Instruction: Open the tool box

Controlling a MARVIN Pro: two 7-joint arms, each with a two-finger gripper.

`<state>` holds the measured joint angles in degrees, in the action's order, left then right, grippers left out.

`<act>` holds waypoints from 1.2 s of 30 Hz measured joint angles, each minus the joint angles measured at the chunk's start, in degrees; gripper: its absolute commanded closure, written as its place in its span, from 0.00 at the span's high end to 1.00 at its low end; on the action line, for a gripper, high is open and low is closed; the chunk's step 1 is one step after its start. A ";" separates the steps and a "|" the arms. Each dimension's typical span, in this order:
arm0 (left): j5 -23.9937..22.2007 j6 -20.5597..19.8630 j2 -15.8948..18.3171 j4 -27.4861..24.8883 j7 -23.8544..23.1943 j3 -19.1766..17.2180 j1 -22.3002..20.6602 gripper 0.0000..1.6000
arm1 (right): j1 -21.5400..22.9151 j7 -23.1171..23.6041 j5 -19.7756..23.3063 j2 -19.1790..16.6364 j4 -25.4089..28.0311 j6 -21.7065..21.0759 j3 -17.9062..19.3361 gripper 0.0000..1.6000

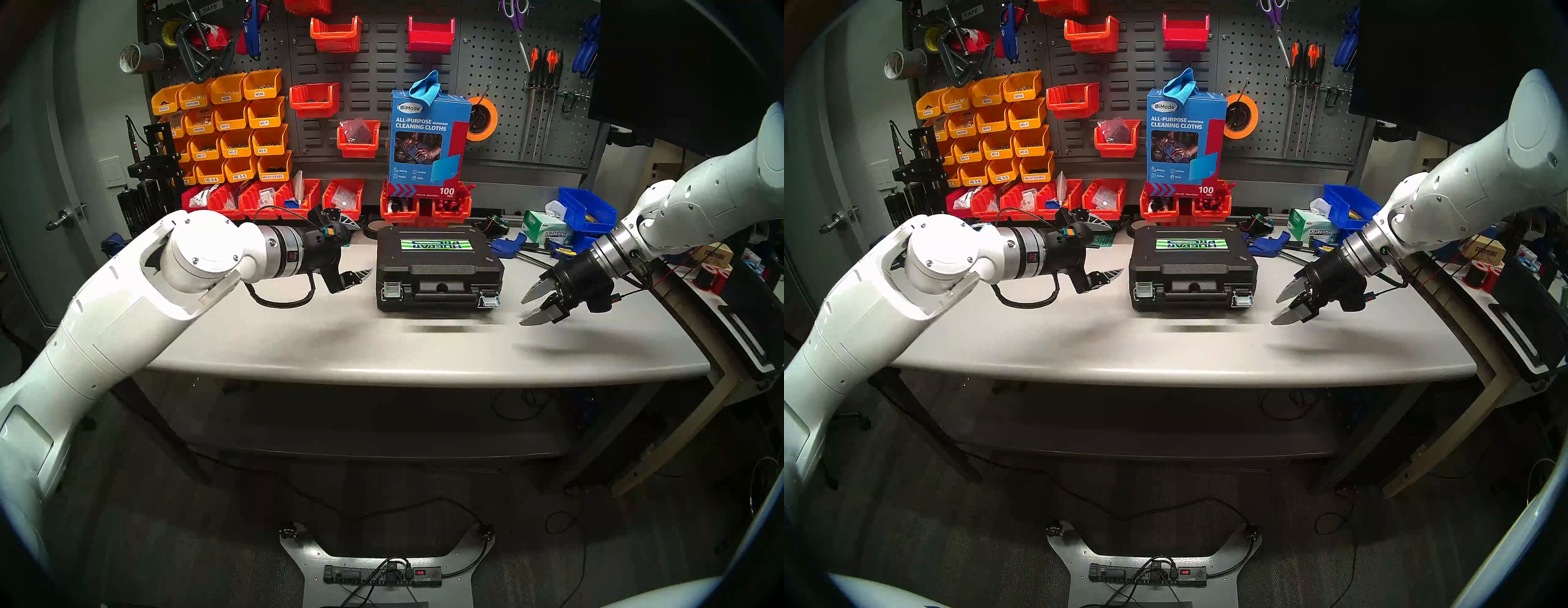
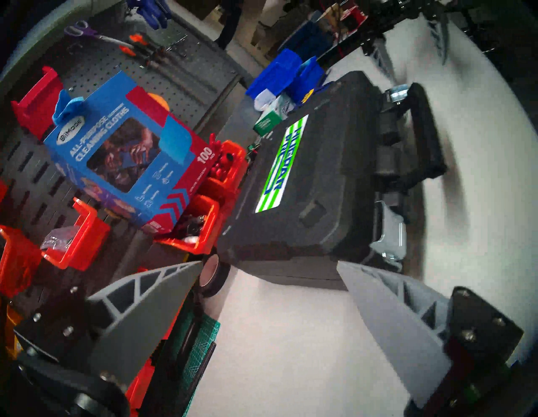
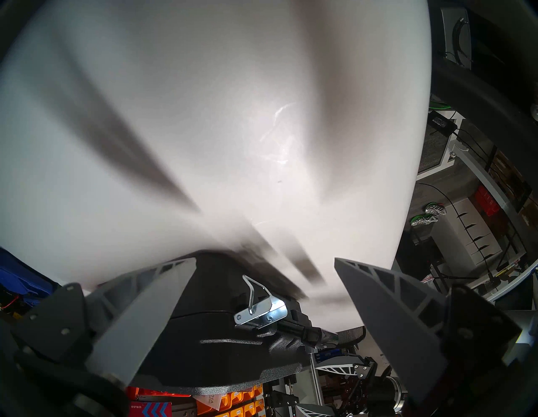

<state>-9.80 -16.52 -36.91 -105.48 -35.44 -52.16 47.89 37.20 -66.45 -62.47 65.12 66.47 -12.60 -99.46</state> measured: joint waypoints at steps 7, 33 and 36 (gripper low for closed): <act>-5.10 1.01 2.26 -0.89 -9.05 2.28 -3.59 1.00 | -0.04 -0.10 0.03 -0.03 -0.09 -0.03 0.01 1.00; -3.56 -3.13 -4.22 6.58 -26.46 11.03 -13.53 1.00 | -0.12 -0.28 0.07 -0.07 -0.23 -0.16 0.02 1.00; -2.81 -3.58 -5.09 7.13 -24.84 10.85 -13.68 1.00 | -0.12 -0.29 0.07 -0.07 -0.24 -0.17 0.02 1.00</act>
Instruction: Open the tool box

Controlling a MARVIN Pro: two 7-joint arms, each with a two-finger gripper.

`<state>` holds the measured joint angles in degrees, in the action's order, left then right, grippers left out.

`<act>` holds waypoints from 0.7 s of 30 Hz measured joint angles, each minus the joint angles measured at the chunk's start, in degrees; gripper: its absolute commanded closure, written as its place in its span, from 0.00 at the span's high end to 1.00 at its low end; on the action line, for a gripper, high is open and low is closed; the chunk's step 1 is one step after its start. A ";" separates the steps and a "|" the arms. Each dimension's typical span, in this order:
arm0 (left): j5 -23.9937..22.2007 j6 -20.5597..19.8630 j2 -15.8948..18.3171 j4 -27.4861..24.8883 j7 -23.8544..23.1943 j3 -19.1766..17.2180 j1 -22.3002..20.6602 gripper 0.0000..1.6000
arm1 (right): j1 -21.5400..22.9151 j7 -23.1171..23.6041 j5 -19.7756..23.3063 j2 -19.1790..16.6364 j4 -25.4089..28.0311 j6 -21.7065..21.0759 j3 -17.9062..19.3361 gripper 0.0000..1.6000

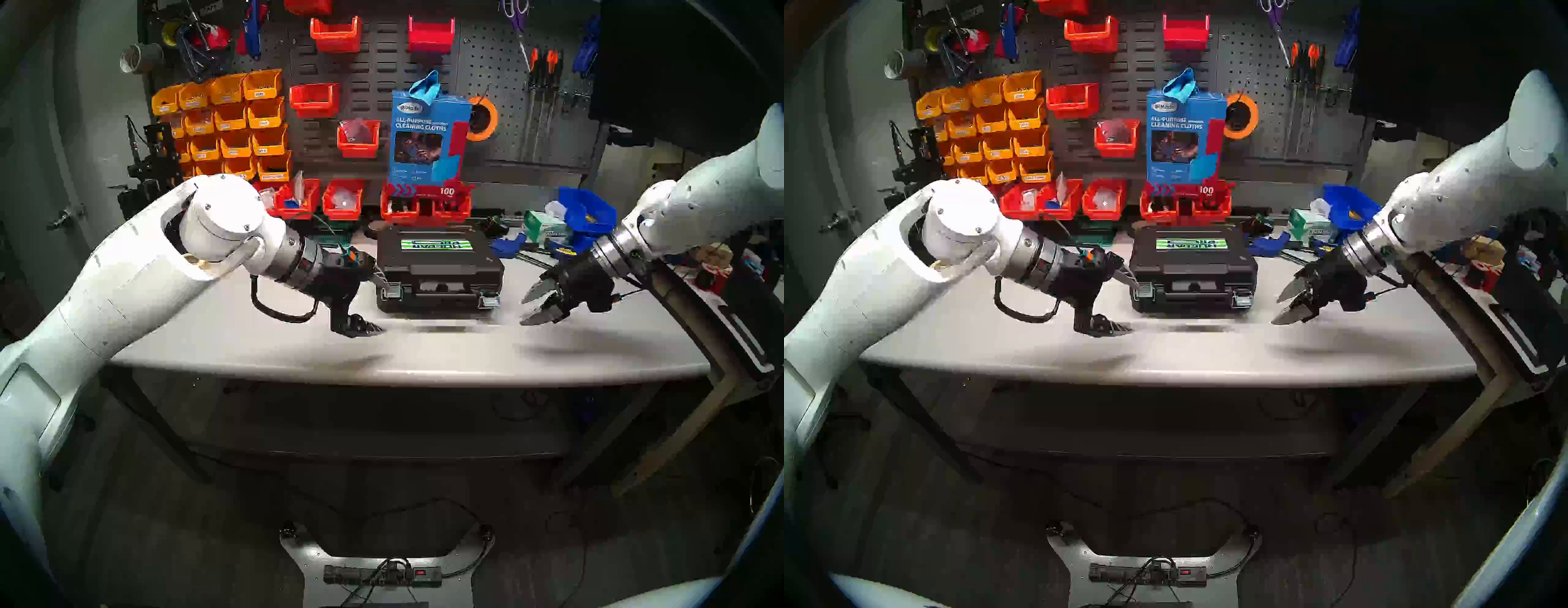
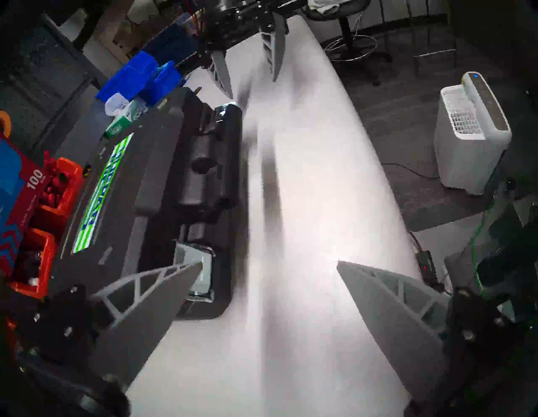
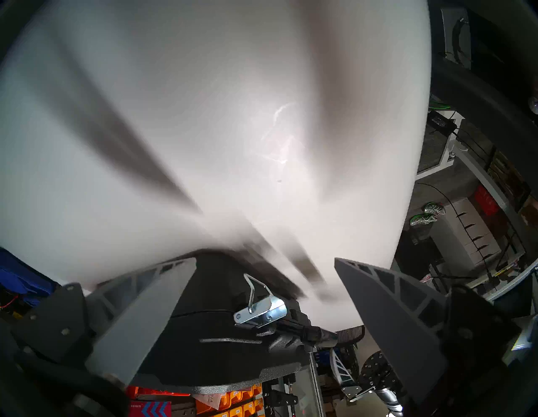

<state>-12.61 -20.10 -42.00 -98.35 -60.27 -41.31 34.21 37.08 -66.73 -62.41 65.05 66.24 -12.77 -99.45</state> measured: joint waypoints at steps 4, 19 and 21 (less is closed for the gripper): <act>0.64 -0.43 -0.90 0.60 1.27 -0.20 -0.19 1.00 | 0.00 -0.01 -0.04 0.00 -0.01 -0.01 0.00 1.00; 2.39 -1.31 -2.56 0.62 1.01 1.00 -0.05 1.00 | -0.01 -0.01 -0.12 0.01 -0.01 -0.04 0.00 1.00; 2.57 -1.31 -2.61 0.45 0.65 1.30 0.16 1.00 | -0.01 -0.01 -0.12 0.01 -0.01 -0.05 0.00 1.00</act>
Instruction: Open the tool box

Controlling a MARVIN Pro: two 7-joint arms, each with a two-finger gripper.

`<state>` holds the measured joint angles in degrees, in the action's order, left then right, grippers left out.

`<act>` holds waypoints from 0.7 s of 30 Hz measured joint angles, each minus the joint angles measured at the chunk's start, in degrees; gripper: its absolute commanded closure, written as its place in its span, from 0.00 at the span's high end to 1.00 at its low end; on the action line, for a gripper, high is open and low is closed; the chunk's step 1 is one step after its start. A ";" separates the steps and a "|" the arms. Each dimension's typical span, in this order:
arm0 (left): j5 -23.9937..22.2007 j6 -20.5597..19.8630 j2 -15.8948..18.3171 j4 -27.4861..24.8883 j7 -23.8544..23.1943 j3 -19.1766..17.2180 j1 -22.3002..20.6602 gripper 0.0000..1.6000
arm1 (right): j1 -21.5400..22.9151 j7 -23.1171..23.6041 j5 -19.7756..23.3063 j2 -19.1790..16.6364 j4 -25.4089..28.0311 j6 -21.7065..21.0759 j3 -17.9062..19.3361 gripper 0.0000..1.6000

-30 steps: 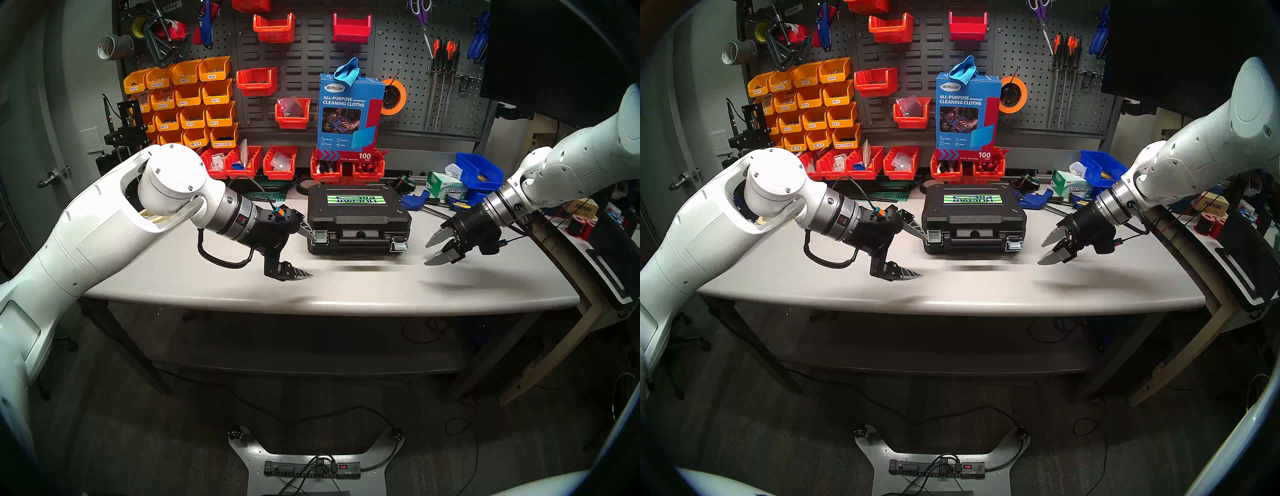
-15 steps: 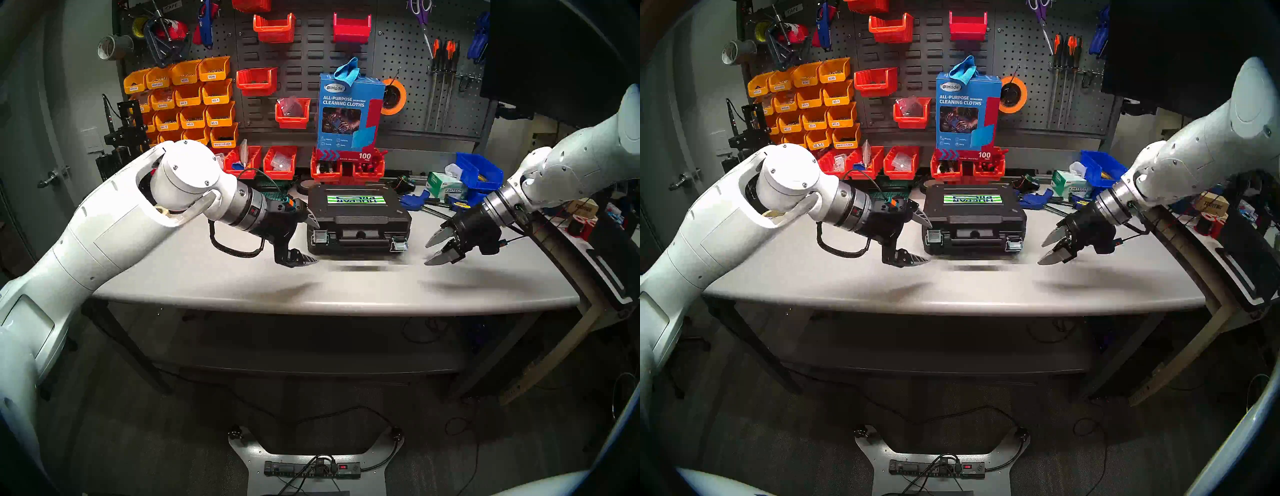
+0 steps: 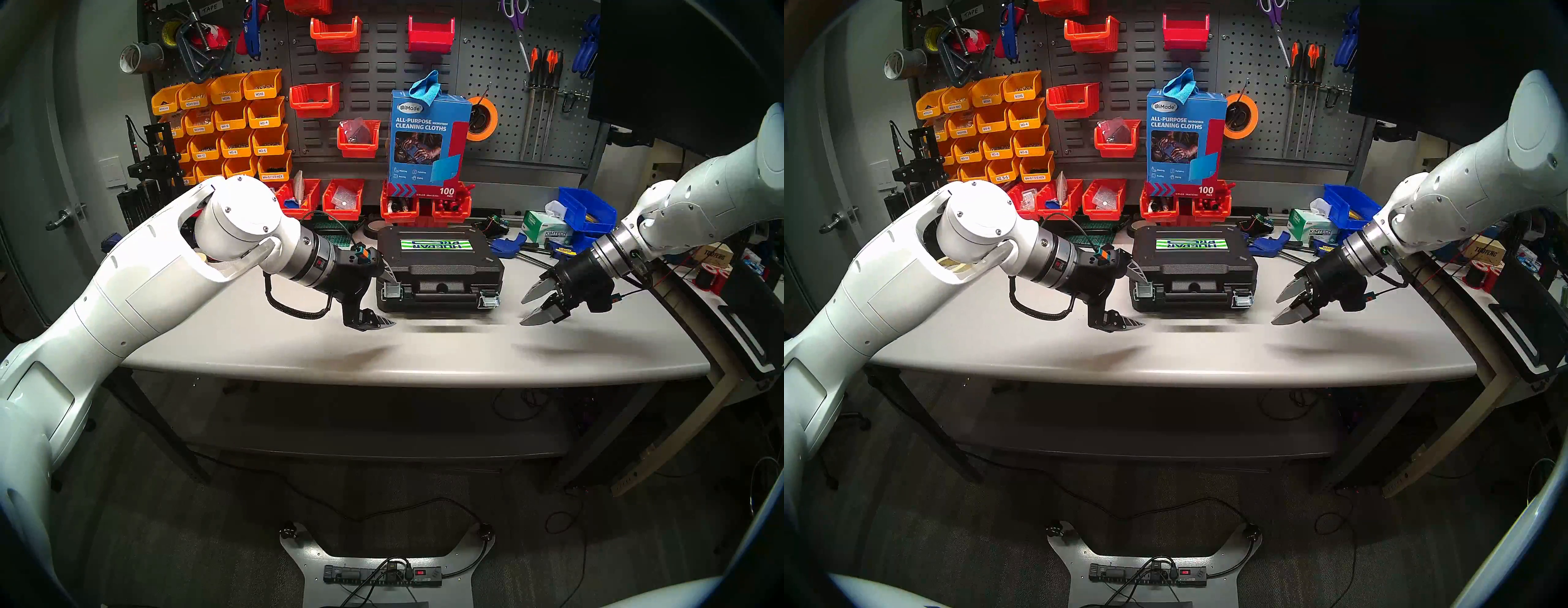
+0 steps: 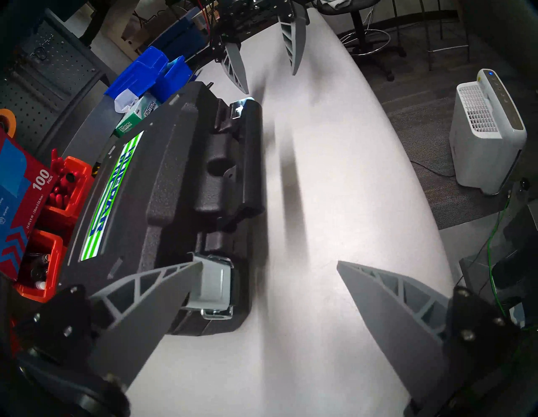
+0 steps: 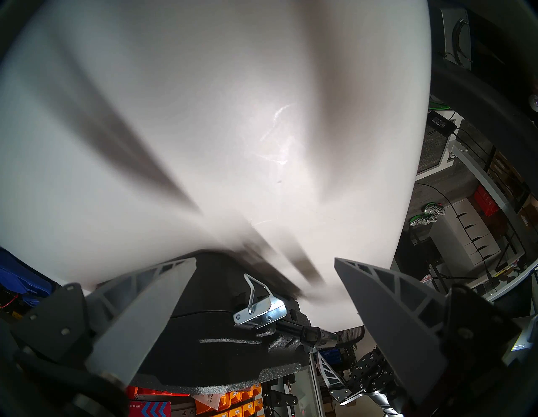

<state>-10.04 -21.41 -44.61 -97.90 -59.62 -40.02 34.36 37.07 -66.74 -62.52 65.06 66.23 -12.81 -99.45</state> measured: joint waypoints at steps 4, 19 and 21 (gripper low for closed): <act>0.35 0.18 -0.04 -0.17 -0.26 0.36 0.45 1.00 | 0.00 0.00 0.00 0.00 0.00 0.00 0.00 1.00; 3.42 -0.10 0.59 -3.02 8.00 -1.74 2.43 1.00 | 0.00 -0.02 -0.01 0.00 -0.02 -0.02 0.00 1.00; 3.66 -0.41 0.95 -3.75 8.85 -2.07 2.66 1.00 | 0.00 -0.02 -0.01 0.00 -0.02 -0.02 0.01 1.00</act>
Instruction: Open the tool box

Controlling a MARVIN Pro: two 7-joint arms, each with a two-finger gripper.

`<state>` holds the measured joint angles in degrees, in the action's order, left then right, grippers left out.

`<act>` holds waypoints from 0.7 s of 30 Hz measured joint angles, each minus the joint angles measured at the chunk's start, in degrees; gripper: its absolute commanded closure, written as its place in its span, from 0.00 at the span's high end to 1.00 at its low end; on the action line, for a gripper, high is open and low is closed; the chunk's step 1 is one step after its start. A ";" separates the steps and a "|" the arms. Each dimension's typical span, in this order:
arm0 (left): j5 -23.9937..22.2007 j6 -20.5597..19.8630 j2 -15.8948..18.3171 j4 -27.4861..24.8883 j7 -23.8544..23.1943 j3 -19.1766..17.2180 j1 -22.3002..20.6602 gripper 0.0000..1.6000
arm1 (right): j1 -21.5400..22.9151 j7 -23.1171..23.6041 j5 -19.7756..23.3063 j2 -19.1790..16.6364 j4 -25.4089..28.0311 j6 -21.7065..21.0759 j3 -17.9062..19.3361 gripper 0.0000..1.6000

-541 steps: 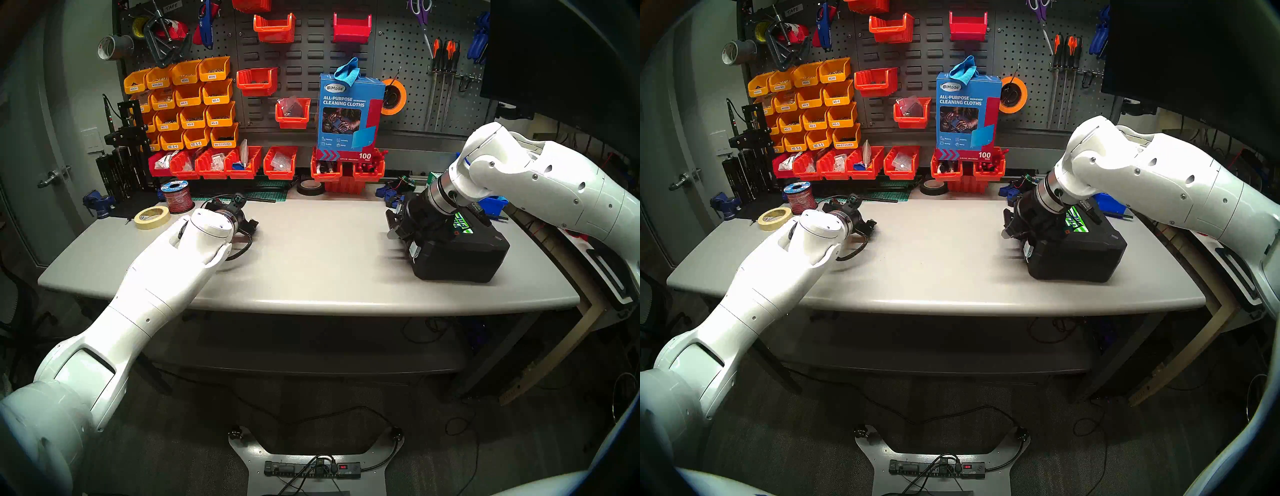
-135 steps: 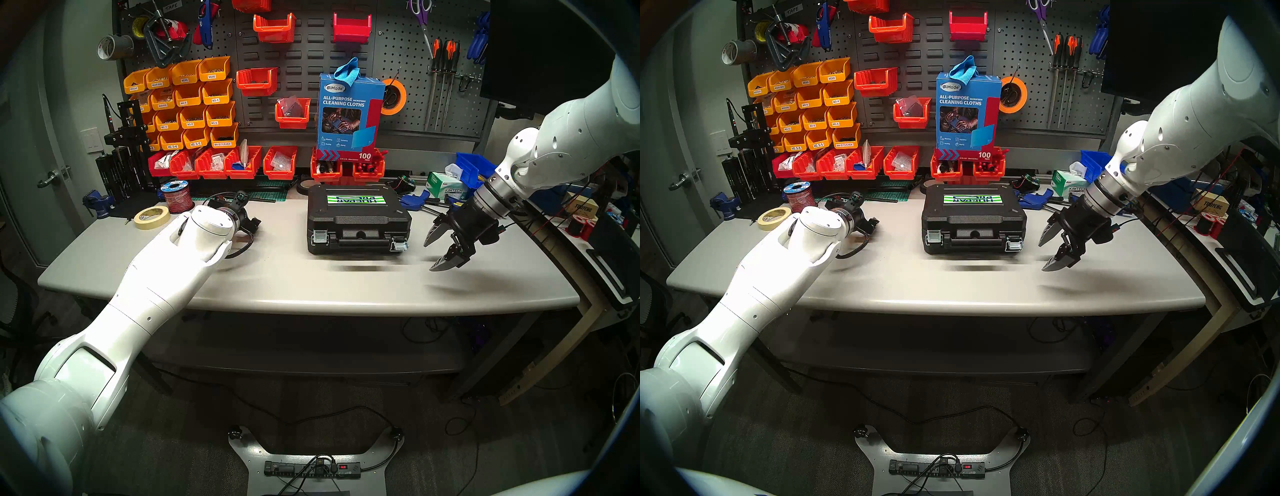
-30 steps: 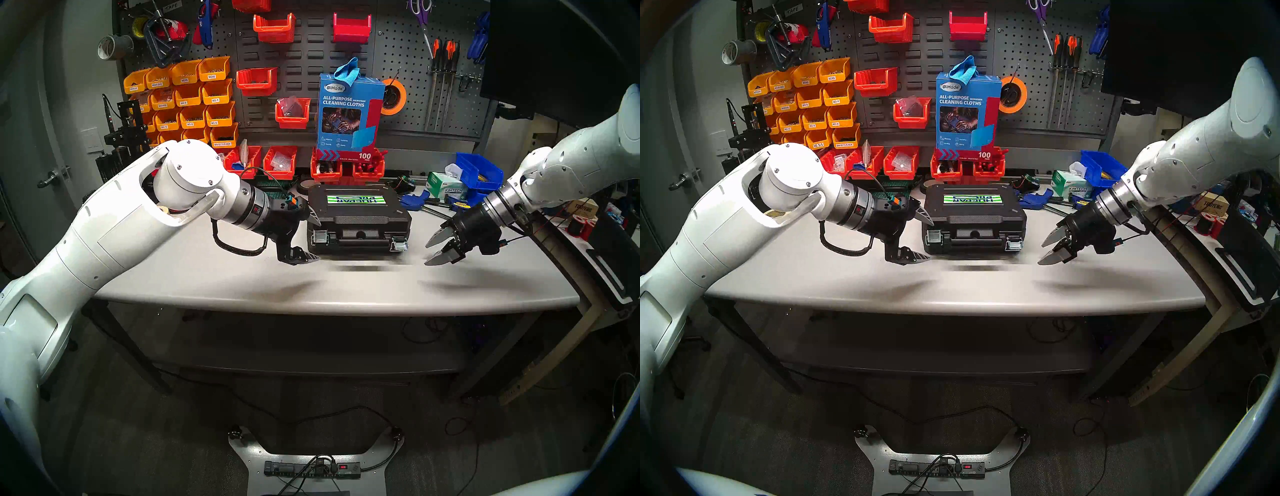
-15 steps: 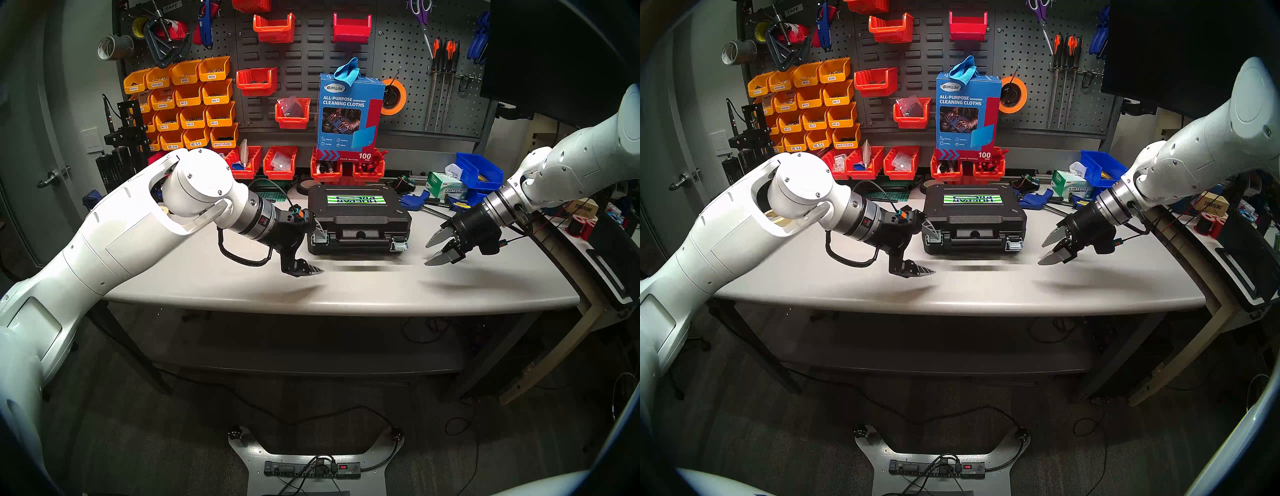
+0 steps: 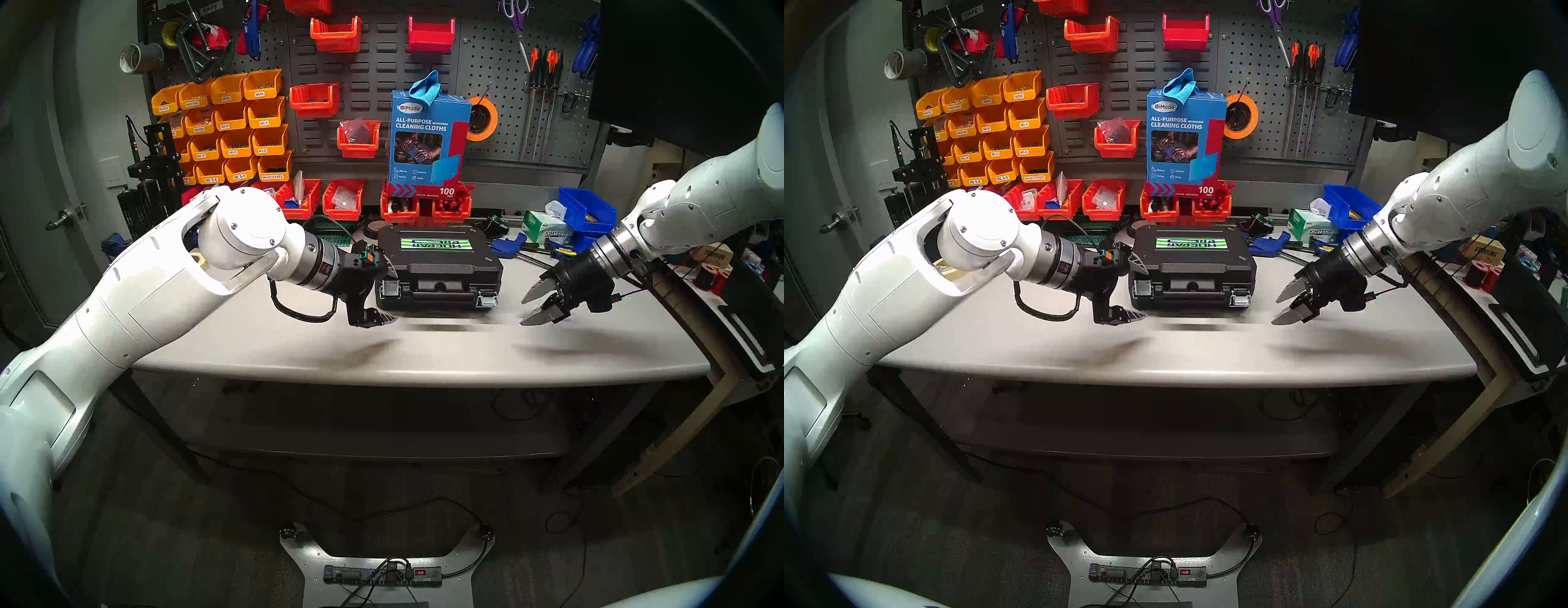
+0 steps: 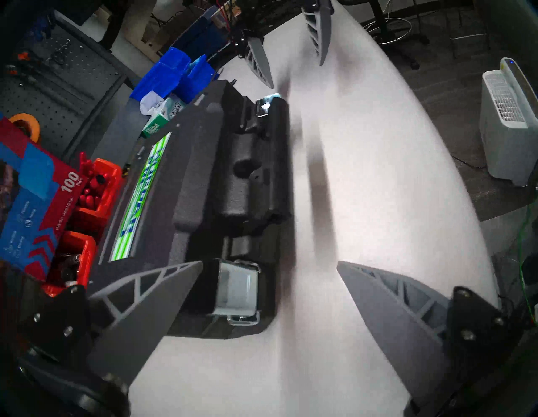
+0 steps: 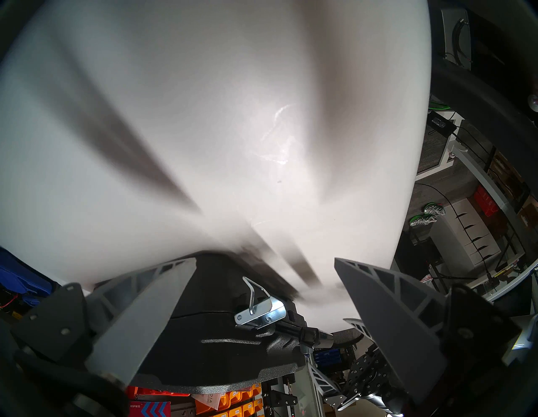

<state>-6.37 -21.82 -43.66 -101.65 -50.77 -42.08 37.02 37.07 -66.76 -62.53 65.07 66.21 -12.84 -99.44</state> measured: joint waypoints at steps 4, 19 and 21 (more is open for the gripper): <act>0.66 -0.48 0.73 -1.38 0.94 -0.13 0.45 1.00 | 0.00 0.00 0.00 0.00 0.00 -0.01 0.00 1.00; 3.89 -1.76 2.53 -3.34 -0.23 1.91 0.87 1.00 | 0.00 0.00 0.00 0.00 0.00 -0.02 0.00 1.00; 4.28 -1.76 2.51 -3.22 -0.20 2.13 0.87 1.00 | 0.00 0.00 0.00 0.00 0.00 -0.02 0.00 1.00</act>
<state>-2.09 -23.58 -41.15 -104.87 -50.98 -39.95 37.89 37.07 -66.76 -62.53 65.07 66.21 -12.86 -99.44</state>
